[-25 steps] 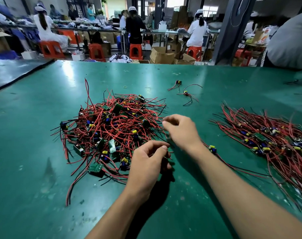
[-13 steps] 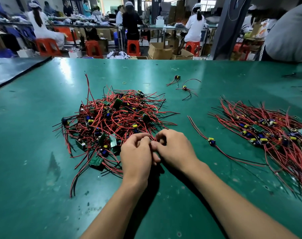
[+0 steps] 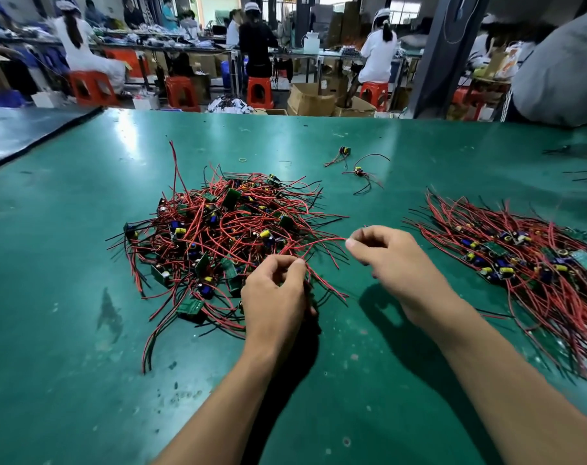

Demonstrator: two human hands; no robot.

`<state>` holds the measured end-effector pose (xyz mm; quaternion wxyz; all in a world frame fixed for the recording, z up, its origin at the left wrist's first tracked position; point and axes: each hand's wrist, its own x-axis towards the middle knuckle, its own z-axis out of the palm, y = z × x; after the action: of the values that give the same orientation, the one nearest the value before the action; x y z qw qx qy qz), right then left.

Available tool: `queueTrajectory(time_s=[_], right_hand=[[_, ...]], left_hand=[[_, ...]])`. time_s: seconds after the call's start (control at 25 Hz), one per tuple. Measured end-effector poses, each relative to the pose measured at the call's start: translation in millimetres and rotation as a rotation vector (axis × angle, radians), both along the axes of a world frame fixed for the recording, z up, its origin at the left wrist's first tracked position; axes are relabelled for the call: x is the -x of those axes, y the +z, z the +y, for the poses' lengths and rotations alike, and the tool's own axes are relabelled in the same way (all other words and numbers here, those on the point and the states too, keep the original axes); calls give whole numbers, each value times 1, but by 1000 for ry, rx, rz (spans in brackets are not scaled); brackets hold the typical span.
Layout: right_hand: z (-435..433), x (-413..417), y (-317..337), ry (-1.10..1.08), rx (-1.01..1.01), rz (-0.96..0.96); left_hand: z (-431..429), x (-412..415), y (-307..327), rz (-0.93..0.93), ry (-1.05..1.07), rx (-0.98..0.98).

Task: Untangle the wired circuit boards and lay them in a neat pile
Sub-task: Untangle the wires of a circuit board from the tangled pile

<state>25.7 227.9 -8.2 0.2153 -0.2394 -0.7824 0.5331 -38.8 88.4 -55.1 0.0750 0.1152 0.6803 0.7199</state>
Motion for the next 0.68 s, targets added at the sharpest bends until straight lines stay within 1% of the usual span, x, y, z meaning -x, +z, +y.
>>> queueTrajectory(time_s=[0.08, 0.12, 0.2, 0.24, 0.28, 0.32, 0.4, 0.52, 0.6, 0.64, 0.68], right_hand=[[1, -9, 7, -61, 67, 121], [4, -14, 10, -91, 162, 219], [9, -23, 14, -57, 486, 428], [10, -27, 13, -4, 631, 484], [8, -30, 8, 54, 735, 492], [4, -32, 1, 109, 798, 460], [-7, -29, -13, 173, 835, 359], [-16, -21, -27, 219, 800, 267], [-10, -16, -31, 167, 839, 276], [-5, -16, -33, 104, 817, 269], [2, -17, -37, 45, 714, 256]], left_hand=[[0, -2, 0, 100, 43, 38], [0, -3, 1, 173, 88, 70], [0, -4, 2, 265, 155, 109], [0, -4, 2, 274, 138, 120], [1, -5, 2, 262, 85, 140], [2, -6, 3, 240, 15, 171], [4, -8, 3, 248, -95, 258], [4, -11, 0, 386, -170, 411], [5, -12, -2, 470, -169, 476], [6, -12, -2, 485, -148, 481], [7, -12, -2, 481, -112, 463]])
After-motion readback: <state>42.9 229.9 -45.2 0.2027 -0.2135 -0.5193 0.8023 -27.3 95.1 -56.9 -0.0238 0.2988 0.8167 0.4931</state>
